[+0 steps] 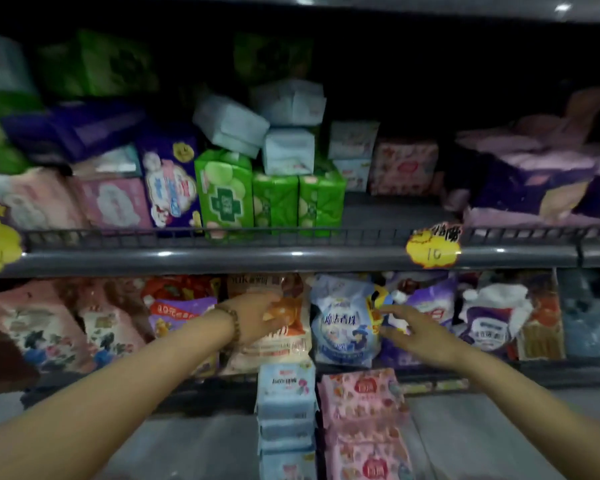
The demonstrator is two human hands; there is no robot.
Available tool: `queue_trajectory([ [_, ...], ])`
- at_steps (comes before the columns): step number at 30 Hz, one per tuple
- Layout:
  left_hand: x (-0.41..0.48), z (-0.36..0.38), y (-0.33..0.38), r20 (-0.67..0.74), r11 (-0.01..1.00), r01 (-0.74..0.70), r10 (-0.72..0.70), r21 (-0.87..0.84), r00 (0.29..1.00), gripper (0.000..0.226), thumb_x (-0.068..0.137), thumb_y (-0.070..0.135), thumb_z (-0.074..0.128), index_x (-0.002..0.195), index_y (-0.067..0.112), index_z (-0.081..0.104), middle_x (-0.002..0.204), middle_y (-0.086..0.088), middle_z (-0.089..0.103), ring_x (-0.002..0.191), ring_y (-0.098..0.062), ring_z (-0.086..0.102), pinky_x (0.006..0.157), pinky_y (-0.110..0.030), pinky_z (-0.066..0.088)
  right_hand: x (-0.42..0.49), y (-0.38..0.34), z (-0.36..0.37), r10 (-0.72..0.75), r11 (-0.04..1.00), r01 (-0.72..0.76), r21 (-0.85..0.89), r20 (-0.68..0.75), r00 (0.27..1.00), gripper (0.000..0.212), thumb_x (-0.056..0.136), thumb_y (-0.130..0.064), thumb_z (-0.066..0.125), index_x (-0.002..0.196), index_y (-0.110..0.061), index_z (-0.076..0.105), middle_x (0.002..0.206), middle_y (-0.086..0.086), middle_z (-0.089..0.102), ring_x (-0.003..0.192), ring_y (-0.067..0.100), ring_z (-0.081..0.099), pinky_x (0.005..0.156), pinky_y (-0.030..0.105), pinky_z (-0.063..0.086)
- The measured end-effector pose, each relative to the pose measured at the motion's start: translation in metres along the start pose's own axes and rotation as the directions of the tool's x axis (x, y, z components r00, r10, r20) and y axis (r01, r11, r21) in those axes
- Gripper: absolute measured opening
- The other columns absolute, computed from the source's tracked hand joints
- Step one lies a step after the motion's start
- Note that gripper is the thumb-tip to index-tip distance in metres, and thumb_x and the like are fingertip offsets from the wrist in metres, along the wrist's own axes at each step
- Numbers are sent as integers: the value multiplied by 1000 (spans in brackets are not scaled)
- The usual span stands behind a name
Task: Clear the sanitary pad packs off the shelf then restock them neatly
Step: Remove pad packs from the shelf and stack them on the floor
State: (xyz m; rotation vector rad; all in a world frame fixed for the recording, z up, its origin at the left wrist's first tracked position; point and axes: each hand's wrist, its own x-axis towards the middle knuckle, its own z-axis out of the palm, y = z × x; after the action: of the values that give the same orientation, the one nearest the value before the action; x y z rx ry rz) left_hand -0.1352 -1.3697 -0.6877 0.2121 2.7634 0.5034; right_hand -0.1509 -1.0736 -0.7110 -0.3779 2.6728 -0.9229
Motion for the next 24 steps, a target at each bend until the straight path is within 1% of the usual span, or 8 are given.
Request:
queue_trajectory([
  [2,10,-37,36,-130,991,-117,125,64,984,54,94,49,46,139,21,41,143,2,45,126,-17,48,103,-27,39,8,-17,-41,-77,997,77,-3,-96,992,43,96,-27,54,137,-17,46,142,-1,40,129,18,43,100,27,38],
  [5,33,-78,79,-269,963,-244,265,111,926,60,93,52,44,144,22,34,144,1,44,127,-15,46,103,-28,40,25,-34,-92,-180,984,171,-57,-260,949,39,94,-20,58,132,-11,51,132,5,47,124,18,46,99,19,33],
  [7,52,-96,101,-328,946,-292,322,138,888,60,94,53,42,145,23,31,147,2,40,130,-15,42,103,-27,39,41,-41,-119,-212,977,200,-71,-342,915,38,93,-22,59,130,-15,52,129,2,48,122,15,47,97,16,32],
  [11,96,-123,129,-442,921,-304,385,245,810,62,96,52,38,148,22,25,152,1,29,138,-17,29,109,-30,31,84,-36,-154,-195,976,218,-1,-451,871,50,91,-30,62,136,-16,46,137,1,44,130,15,41,109,29,33],
  [15,153,-144,140,-471,919,-244,370,309,800,69,94,56,36,150,20,18,155,-1,24,141,-19,23,114,-31,26,133,-21,-177,-28,952,186,242,-536,843,68,86,-34,68,142,-13,35,139,4,48,126,15,46,106,28,36],
  [20,211,-150,136,-365,982,-128,171,139,915,77,91,64,34,152,24,6,159,3,7,145,-17,11,114,-27,15,189,4,-201,149,847,181,501,-549,823,66,90,-21,64,144,-5,29,125,6,51,127,25,47,90,20,35],
  [22,223,-147,132,-321,996,-86,77,-13,944,78,91,66,33,151,25,8,159,3,8,144,-17,15,113,-25,18,211,13,-208,220,799,164,579,-535,815,70,88,-23,66,145,-5,30,136,12,50,128,29,47,98,27,38],
  [24,228,-145,128,-325,998,-62,48,-31,945,77,89,68,31,152,27,10,159,3,10,144,-18,18,112,-27,20,228,21,-213,245,742,189,643,-523,816,70,83,-24,73,141,-8,37,137,13,51,124,30,52,106,40,41],
])
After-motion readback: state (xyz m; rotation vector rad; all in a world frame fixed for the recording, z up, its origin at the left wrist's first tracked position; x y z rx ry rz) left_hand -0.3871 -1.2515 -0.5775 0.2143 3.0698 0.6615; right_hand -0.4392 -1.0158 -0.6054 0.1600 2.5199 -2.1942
